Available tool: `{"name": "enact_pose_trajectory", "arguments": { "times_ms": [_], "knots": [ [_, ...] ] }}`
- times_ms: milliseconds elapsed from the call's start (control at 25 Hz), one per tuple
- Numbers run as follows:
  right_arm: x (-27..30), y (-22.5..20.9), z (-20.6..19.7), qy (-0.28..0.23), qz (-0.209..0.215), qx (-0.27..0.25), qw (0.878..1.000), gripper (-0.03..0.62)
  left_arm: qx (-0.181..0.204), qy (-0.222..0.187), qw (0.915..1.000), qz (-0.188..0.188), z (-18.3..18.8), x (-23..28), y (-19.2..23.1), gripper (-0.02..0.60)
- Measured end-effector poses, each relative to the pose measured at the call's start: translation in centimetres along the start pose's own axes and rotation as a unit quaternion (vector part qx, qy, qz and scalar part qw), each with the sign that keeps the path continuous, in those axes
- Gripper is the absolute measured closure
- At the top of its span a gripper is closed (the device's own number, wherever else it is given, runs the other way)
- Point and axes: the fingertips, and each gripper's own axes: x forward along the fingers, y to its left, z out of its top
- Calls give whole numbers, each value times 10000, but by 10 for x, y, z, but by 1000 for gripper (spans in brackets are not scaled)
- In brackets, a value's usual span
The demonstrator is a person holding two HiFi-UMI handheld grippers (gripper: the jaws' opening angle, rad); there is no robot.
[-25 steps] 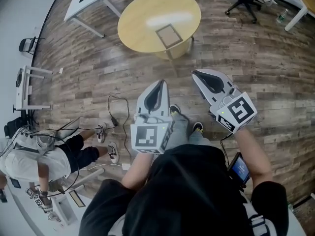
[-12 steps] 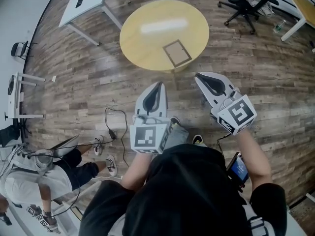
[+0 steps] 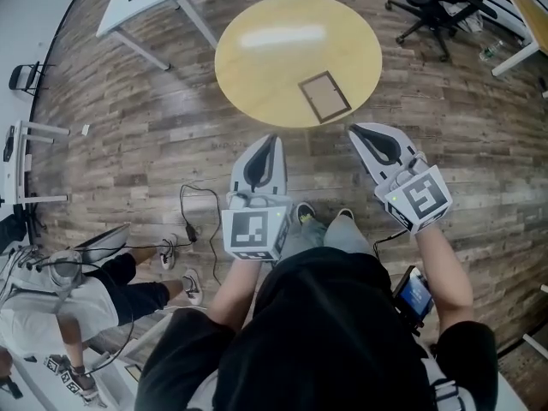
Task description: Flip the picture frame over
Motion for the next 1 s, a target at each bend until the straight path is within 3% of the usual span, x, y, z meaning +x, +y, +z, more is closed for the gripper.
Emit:
{"name": "enact_pose_trajectory", "arguments": {
  "times_ms": [200,560,720,1000],
  "knots": [
    [12,-13,-8,142,3,-119,9998,574,-45,22,10000,-53,1,20,7,558],
    [34,-78,-28,551,363,-935,9934,574,10,170,9998,72,11,96,6,558],
    [55,-108,-41,772,794,-1215,9864,574,-54,80,9997,216,22,139,7,558],
    [95,-113,-93,1126,1774,-1464,9667,572,39,168,9984,546,10,178,17,558]
  ]
}}
